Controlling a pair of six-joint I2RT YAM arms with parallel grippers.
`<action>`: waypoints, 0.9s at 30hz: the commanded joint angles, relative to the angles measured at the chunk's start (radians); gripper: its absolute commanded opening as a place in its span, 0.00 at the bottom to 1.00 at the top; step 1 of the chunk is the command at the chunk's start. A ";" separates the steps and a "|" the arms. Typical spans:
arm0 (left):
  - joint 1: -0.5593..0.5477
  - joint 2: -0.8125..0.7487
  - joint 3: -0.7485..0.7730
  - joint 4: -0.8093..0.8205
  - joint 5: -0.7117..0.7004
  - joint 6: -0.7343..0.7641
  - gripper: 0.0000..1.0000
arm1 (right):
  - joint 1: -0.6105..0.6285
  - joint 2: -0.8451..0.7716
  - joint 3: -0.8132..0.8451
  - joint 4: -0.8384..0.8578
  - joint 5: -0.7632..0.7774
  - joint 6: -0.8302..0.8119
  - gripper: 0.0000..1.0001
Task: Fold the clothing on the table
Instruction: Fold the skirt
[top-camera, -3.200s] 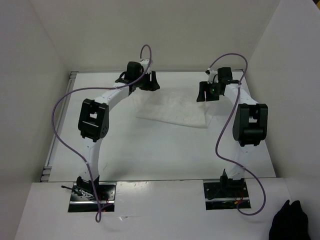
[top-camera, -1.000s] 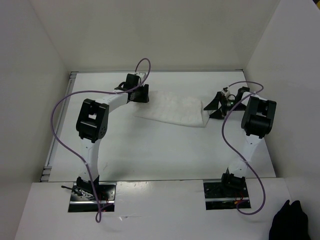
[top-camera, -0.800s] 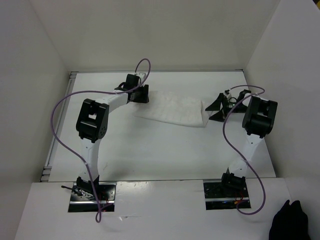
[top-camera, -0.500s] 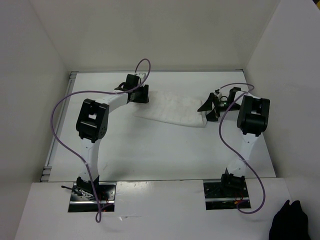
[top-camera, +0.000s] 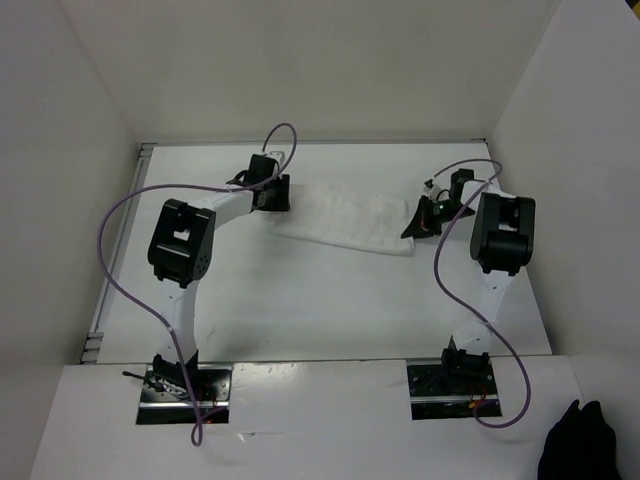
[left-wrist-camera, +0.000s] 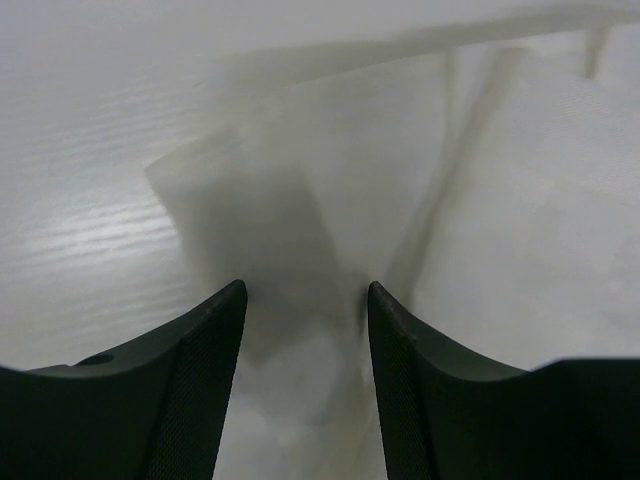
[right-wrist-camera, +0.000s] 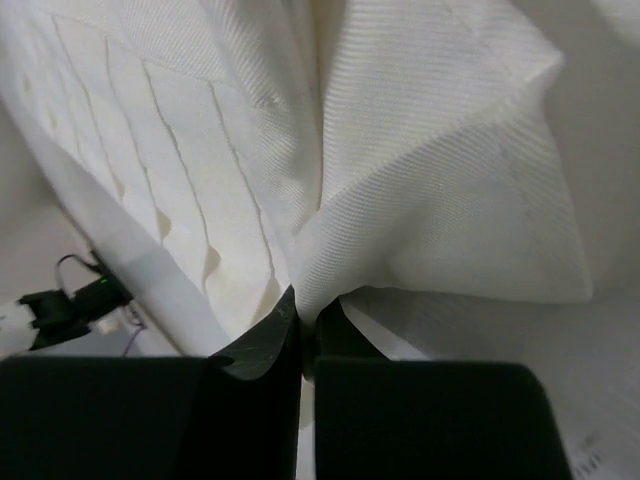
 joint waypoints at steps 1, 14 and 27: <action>0.043 -0.104 -0.066 0.017 -0.089 -0.084 0.59 | 0.003 -0.105 -0.025 0.073 0.194 -0.028 0.00; -0.074 -0.127 -0.285 0.172 -0.001 -0.231 0.59 | 0.131 -0.398 0.250 -0.240 0.379 -0.112 0.00; -0.164 -0.038 -0.166 0.149 0.028 -0.231 0.59 | 0.571 -0.176 0.634 -0.272 0.528 0.005 0.00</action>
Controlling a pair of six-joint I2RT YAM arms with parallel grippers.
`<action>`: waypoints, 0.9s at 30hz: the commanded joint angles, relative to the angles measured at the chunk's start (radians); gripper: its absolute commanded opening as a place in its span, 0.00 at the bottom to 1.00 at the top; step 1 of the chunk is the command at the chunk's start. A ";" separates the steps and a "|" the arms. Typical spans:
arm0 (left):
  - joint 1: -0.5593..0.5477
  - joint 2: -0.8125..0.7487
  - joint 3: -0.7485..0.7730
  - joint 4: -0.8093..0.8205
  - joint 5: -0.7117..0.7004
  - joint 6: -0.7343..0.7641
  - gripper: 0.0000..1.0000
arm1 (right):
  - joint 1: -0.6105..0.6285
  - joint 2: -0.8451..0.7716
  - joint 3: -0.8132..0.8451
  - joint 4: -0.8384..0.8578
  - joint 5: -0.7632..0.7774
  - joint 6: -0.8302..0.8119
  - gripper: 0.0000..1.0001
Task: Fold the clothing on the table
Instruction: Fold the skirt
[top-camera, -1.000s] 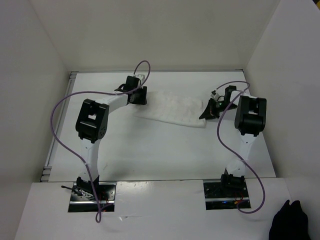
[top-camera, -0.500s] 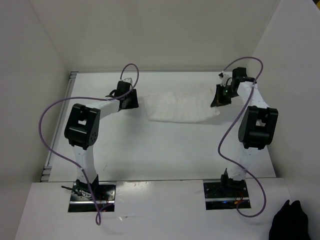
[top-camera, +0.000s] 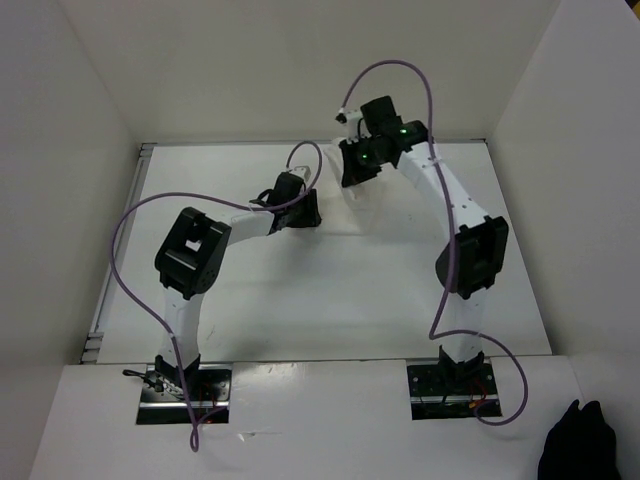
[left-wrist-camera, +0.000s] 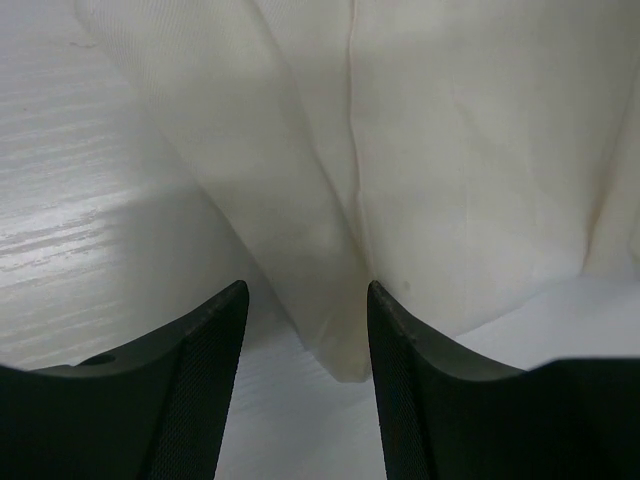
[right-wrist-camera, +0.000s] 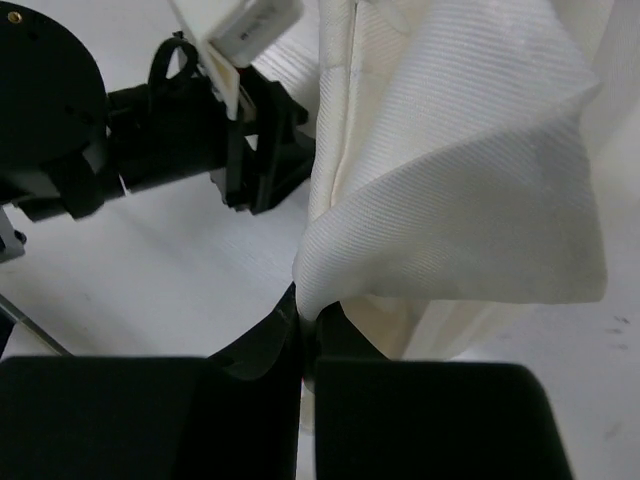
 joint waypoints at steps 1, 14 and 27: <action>0.010 0.053 0.033 -0.039 0.016 -0.003 0.59 | 0.053 0.108 0.106 -0.022 0.043 0.029 0.00; 0.000 0.034 0.024 -0.039 0.016 -0.022 0.59 | 0.165 0.283 0.191 0.018 0.218 0.069 0.00; 0.000 -0.009 0.000 -0.062 0.027 -0.031 0.59 | 0.165 0.209 -0.009 0.087 0.335 0.040 0.00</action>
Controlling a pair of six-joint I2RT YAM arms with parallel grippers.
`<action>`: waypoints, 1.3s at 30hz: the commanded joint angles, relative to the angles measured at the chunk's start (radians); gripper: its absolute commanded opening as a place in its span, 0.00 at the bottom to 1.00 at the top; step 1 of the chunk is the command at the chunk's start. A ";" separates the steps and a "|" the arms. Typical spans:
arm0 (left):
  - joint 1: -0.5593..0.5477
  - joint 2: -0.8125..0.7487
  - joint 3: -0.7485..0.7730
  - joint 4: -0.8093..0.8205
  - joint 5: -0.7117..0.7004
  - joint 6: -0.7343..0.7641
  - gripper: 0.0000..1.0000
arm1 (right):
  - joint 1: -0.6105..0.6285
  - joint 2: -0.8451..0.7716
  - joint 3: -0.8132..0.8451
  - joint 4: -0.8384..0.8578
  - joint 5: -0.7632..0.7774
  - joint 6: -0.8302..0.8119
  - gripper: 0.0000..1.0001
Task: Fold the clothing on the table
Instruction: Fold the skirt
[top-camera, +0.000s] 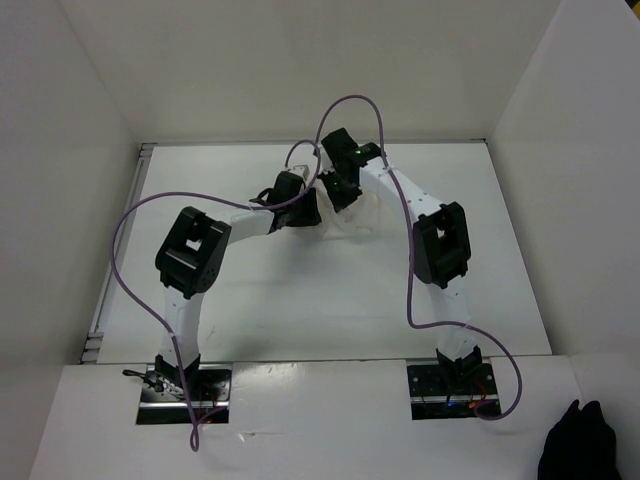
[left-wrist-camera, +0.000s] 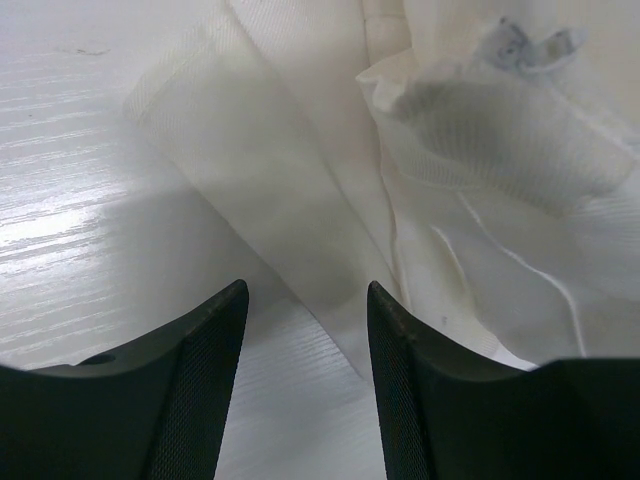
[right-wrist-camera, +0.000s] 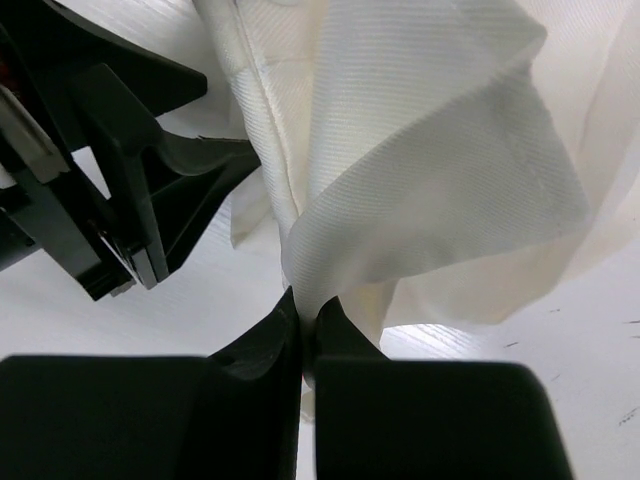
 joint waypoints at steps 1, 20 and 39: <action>-0.002 -0.033 -0.022 -0.065 0.011 -0.008 0.59 | 0.001 -0.025 0.005 0.046 0.040 -0.006 0.00; 0.089 -0.129 -0.116 -0.065 0.002 -0.008 0.59 | 0.020 0.065 0.014 0.055 -0.170 -0.038 0.14; 0.098 -0.441 -0.202 0.156 0.262 -0.005 0.49 | -0.353 -0.278 -0.326 0.180 -0.899 -0.171 0.18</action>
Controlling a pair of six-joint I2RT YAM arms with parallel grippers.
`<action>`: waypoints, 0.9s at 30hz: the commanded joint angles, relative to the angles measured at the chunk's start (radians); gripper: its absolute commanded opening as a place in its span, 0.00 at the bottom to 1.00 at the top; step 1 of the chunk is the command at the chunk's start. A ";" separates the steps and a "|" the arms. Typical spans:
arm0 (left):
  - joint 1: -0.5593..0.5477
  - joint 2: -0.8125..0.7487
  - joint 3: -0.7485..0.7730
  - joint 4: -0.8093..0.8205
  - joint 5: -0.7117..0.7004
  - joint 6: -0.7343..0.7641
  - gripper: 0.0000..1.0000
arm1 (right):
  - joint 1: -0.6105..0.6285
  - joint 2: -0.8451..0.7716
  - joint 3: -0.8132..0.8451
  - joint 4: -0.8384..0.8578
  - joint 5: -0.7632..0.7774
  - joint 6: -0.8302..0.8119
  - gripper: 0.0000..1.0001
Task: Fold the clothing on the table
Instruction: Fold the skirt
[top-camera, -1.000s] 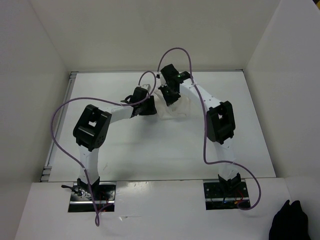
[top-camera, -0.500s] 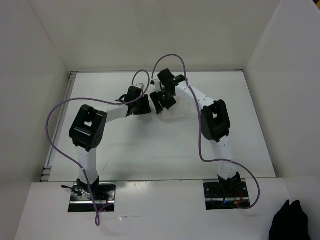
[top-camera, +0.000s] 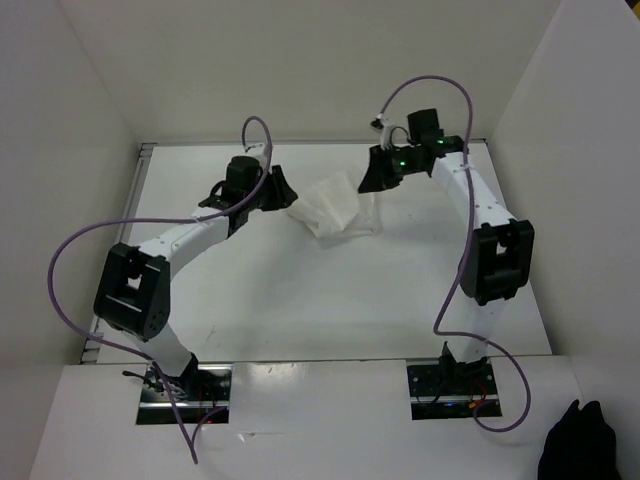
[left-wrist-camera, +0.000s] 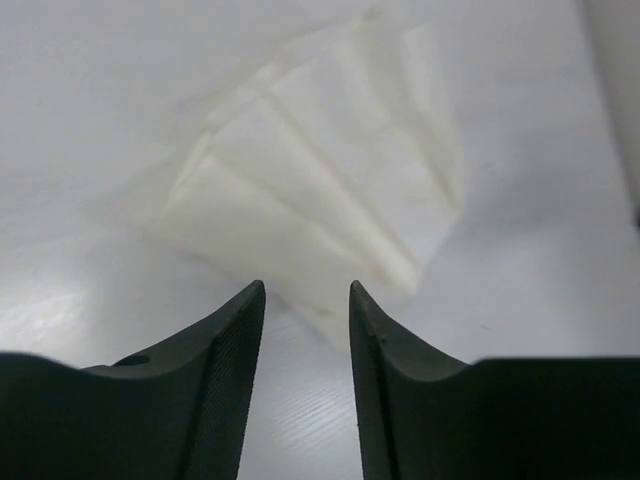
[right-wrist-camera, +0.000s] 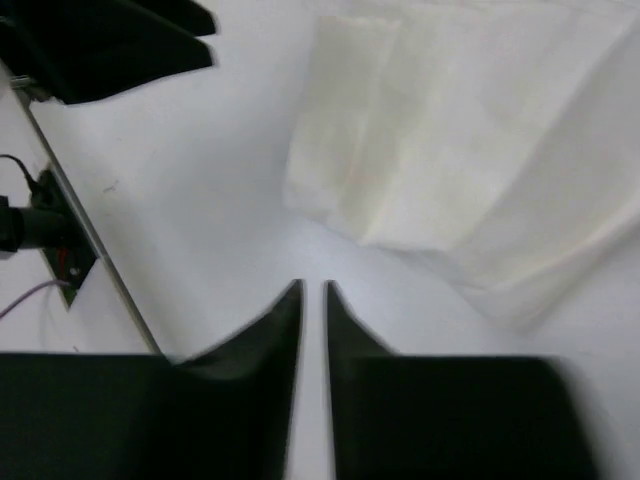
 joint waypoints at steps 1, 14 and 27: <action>-0.009 0.010 0.068 0.177 0.274 0.020 0.46 | -0.067 0.045 -0.063 0.030 -0.188 -0.026 0.00; -0.032 0.579 0.562 -0.031 0.795 0.034 0.01 | -0.098 0.361 -0.043 -0.002 -0.398 -0.082 0.00; 0.001 0.634 0.349 -0.071 0.660 0.097 0.07 | -0.116 0.524 -0.011 0.032 -0.265 0.039 0.00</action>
